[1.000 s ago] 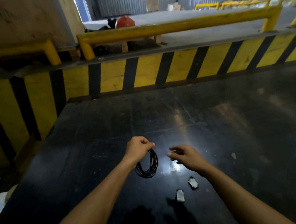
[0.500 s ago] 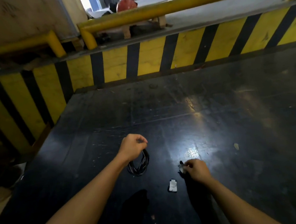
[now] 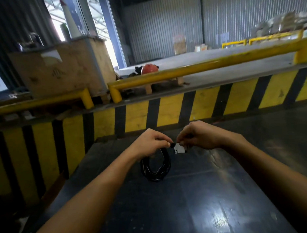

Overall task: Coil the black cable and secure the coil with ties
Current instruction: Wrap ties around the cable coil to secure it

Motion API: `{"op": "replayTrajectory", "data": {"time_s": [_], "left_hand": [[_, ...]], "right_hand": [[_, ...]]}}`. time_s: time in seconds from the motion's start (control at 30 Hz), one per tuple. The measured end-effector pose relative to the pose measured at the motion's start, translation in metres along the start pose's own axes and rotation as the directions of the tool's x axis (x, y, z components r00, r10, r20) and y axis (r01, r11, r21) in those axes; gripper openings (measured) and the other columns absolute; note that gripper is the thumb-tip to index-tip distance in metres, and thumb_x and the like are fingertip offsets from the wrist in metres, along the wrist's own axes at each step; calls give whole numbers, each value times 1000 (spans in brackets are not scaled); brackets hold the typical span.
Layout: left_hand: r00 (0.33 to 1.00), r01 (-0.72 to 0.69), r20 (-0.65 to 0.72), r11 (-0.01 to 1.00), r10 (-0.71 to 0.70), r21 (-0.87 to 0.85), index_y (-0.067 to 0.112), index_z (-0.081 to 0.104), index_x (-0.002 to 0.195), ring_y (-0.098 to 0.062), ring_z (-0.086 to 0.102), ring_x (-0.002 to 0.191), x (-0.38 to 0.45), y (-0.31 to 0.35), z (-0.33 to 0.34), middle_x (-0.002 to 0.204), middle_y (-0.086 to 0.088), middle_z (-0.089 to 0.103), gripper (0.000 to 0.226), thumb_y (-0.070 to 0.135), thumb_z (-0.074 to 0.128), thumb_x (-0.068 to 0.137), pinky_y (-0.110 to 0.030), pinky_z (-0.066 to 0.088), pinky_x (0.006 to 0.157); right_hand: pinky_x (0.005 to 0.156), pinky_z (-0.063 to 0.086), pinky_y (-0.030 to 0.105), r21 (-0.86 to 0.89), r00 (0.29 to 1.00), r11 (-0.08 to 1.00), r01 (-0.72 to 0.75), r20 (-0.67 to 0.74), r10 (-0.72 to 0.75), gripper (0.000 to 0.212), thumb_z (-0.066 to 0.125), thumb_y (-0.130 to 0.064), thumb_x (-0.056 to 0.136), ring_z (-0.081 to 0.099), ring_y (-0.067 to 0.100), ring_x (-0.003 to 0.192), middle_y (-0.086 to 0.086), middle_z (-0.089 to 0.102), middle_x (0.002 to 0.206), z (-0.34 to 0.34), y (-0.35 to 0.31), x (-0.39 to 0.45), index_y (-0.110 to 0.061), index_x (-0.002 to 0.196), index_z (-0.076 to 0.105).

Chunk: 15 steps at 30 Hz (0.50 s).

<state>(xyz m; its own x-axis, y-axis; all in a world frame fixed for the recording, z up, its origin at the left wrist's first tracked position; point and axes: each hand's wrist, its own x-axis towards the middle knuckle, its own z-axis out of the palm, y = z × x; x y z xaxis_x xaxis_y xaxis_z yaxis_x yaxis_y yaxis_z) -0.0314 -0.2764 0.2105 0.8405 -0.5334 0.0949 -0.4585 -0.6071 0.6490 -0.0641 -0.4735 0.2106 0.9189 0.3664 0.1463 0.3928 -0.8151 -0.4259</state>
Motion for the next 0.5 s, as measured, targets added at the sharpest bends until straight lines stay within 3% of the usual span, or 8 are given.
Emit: {"op": "replayTrajectory", "data": {"time_s": [0.13, 0.27, 0.37, 0.43, 0.5], "left_hand": [[999, -49, -14, 996, 49, -68, 12, 73, 98, -7, 36, 38, 5, 18, -34, 47, 5, 46, 16, 16, 63, 88, -20, 32, 37], [998, -66, -25, 989, 63, -132, 3, 73, 94, -4, 35, 38, 13, 29, -58, 47, 8, 41, 19, 19, 63, 87, -20, 30, 37], [994, -105, -11, 987, 104, -126, 9, 72, 84, -4, 34, 38, 17, 37, -68, 48, 9, 41, 16, 20, 62, 89, -21, 29, 38], [991, -137, -25, 980, 134, -143, 18, 71, 76, -5, 34, 38, 20, 42, -72, 51, 5, 42, 18, 20, 60, 90, -23, 28, 38], [987, -156, -76, 968, 144, -196, 20, 71, 74, -7, 32, 38, 23, 45, -74, 52, 3, 42, 20, 19, 60, 90, -23, 26, 38]], "right_hand": [[62, 40, 13, -169, 989, 977, 129, -43, -138, 22, 58, -15, 90, 51, -9, 61, -23, 54, 72, -43, -26, 16, -19, 108, 70], [69, 45, 19, -237, 980, 960, 149, -91, -175, 21, 59, -18, 89, 56, -3, 69, -17, 61, 84, -68, -36, 27, -21, 106, 71], [69, 51, 19, -204, 979, 969, 142, -119, -168, 20, 59, -17, 90, 63, 1, 73, -10, 67, 89, -78, -43, 31, -20, 107, 70], [67, 48, 15, -156, 962, 979, 129, -219, -161, 20, 61, -17, 89, 60, 0, 74, -8, 66, 93, -78, -43, 31, -18, 108, 68], [64, 43, 12, -149, 895, 982, 119, -413, -171, 18, 64, -24, 86, 57, 3, 80, -9, 60, 95, -73, -40, 32, -20, 103, 67]]}}
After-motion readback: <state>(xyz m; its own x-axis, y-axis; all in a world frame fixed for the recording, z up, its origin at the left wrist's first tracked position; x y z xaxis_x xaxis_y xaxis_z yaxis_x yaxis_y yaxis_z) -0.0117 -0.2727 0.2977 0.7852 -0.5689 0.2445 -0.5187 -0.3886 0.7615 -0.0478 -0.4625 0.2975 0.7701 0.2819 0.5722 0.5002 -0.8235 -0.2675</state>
